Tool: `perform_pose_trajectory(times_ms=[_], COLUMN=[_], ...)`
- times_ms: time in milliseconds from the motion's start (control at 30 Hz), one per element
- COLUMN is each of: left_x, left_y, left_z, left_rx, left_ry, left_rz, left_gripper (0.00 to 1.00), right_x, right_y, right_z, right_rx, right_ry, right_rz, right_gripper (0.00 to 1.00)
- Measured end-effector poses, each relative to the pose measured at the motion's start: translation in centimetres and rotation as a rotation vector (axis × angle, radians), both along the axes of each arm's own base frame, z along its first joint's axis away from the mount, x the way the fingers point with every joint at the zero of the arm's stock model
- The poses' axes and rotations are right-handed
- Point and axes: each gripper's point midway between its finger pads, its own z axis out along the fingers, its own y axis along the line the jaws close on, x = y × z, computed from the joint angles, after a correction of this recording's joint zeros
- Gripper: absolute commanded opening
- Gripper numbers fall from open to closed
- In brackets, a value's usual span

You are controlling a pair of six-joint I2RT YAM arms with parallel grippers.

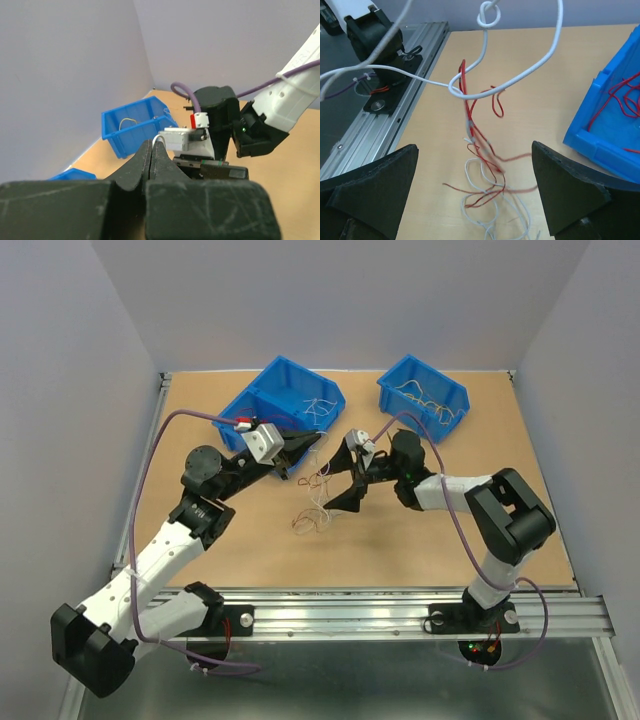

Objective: Untangle the cables

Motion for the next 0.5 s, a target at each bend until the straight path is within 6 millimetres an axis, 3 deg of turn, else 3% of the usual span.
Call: perform_pose_trajectory(times_ms=[167,233,267,300,333,467,500], left_x=[-0.8,-1.0,-1.2,-1.2,-1.4,-1.8,-1.9], left_y=[0.4,0.6,0.8,0.9,1.2,2.5,3.2], left_z=[1.4,1.8,2.0,2.2,2.4,3.2,3.5], left_rx=[-0.032,-0.042,-0.050,-0.056,-0.065,-0.107,-0.129], left_ry=[-0.031,-0.040,-0.044,-0.049,-0.055,-0.083,-0.097], left_rz=[-0.003,-0.002,0.003,0.007,0.014,0.066,0.095], left_gripper=[0.00,0.00,0.00,0.00,0.00,0.00,0.00], right_x=[1.0,1.2,1.4,1.6,1.7,2.0,1.9], right_y=[1.7,2.2,2.4,2.7,2.9,3.3,3.4], right_z=[-0.5,-1.0,-1.2,-1.4,-1.6,-1.7,-1.7], right_rx=[-0.002,-0.008,-0.011,-0.013,-0.016,-0.018,-0.019], right_ry=[0.012,0.026,0.031,0.039,0.047,0.054,0.057], right_rz=[-0.008,-0.006,-0.007,-0.010,-0.011,-0.015,-0.015], right_gripper=[0.98,0.89,0.69,0.56,0.34,0.01,0.01])
